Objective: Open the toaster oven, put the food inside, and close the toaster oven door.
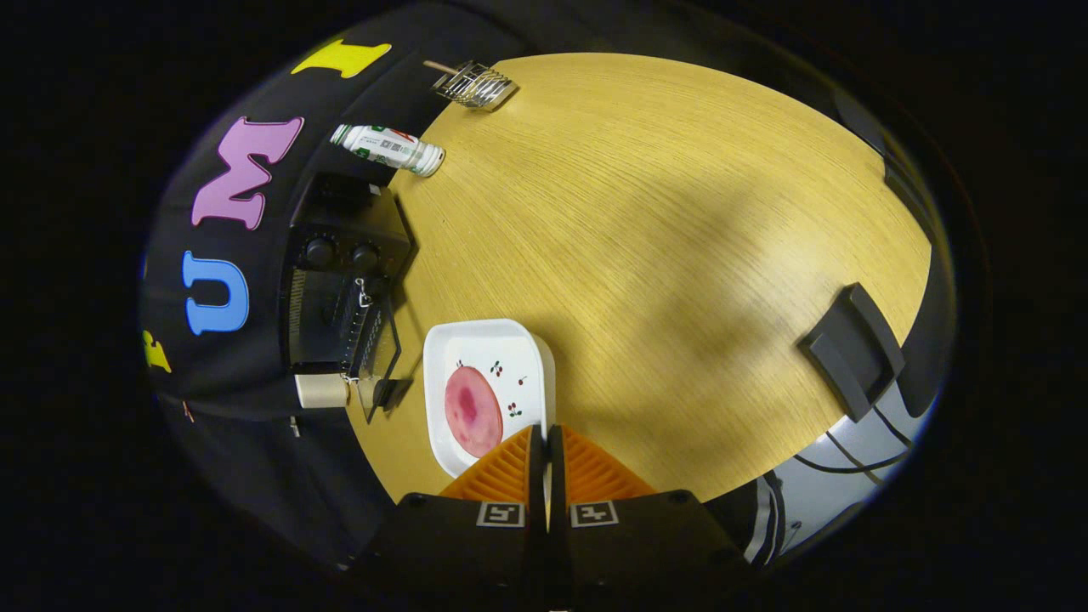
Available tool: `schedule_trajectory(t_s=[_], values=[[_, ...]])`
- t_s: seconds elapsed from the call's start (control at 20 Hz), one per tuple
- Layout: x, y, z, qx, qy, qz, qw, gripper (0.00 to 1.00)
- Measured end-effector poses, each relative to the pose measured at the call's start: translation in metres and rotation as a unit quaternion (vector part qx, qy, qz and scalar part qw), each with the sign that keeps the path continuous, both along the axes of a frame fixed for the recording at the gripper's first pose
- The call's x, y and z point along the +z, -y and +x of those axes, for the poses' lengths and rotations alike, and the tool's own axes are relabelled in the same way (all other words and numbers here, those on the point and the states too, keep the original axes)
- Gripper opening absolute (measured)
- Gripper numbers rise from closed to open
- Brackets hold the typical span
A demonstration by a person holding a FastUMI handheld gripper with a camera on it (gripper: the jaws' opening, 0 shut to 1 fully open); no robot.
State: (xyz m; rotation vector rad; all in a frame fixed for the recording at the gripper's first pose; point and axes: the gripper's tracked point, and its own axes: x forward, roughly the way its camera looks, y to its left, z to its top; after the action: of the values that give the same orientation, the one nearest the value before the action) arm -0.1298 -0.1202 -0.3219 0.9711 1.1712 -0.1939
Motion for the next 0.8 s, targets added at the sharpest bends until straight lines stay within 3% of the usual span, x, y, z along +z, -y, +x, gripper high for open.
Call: schedule_trajectory(t_s=[0.35,0.8], values=[[0.044,-0.037,0.006,-0.024,0.053,0.028,0.998,0.05],[0.074,-0.082,0.014,-0.036,0.069,0.054,0.995,0.05]])
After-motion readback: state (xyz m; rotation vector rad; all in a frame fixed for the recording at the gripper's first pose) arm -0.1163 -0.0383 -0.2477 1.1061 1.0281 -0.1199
